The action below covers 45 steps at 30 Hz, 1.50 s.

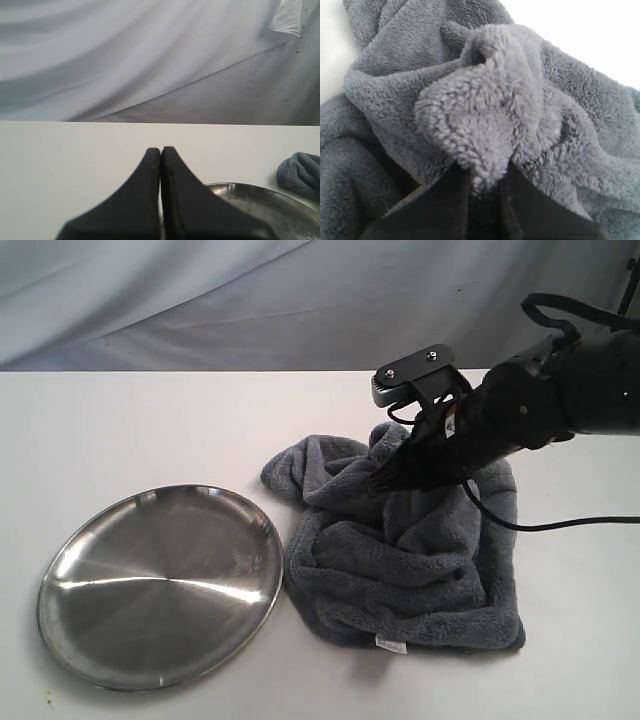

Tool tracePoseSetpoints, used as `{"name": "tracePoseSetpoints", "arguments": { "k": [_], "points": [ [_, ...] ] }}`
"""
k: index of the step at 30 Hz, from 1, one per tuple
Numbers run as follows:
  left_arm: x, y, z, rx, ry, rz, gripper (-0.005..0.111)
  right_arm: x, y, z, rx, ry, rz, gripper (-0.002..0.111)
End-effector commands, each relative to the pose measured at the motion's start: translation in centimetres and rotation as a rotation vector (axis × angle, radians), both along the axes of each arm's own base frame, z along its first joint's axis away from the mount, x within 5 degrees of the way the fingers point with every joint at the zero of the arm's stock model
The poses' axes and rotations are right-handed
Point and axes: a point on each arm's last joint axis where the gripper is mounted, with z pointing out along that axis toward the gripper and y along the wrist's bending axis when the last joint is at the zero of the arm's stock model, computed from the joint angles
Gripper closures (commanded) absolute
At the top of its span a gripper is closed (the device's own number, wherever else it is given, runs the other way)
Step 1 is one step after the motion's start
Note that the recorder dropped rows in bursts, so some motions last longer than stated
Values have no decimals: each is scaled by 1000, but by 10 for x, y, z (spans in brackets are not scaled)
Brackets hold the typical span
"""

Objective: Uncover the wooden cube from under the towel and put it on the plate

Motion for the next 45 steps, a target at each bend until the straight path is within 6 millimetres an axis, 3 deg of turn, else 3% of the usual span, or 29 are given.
{"name": "tracePoseSetpoints", "arguments": {
  "k": [1, 3, 7, 11, 13, 17, 22, 34, 40, 43, 45],
  "points": [
    [0, 0, -1, 0, 2, 2, 105, -14, -8, 20, -38, 49, -5, 108],
    [0, 0, -1, -2, 2, 2, 105, -23, -13, 49, -9, -9, -8, 108],
    [0, 0, -1, -2, 2, 2, 105, -57, -30, 133, 131, -258, -8, 108],
    [0, 0, -1, -2, 2, 2, 105, -83, -44, 174, 198, -398, -4, 108],
    [0, 0, -1, 0, 2, 2, 105, -85, -45, 177, 187, -407, -1, 108],
    [0, 0, -1, 0, 2, 2, 105, -81, -47, 171, 120, -396, 10, 108],
    [0, 0, -1, 0, 2, 2, 105, -63, -46, 147, 1, -336, -30, 108],
    [0, 0, -1, -2, 2, 2, 105, -11, -31, 56, -166, -161, -116, 107],
    [0, 0, -1, 0, 2, 2, 105, -3, -24, 22, -183, -67, -119, 72],
    [0, 0, -1, 0, 2, 2, 105, -2, -22, 21, -163, -81, -108, 54],
    [0, 0, -1, 0, 2, 2, 105, -1, -21, 26, -132, -100, -119, 50]
  ]
}}
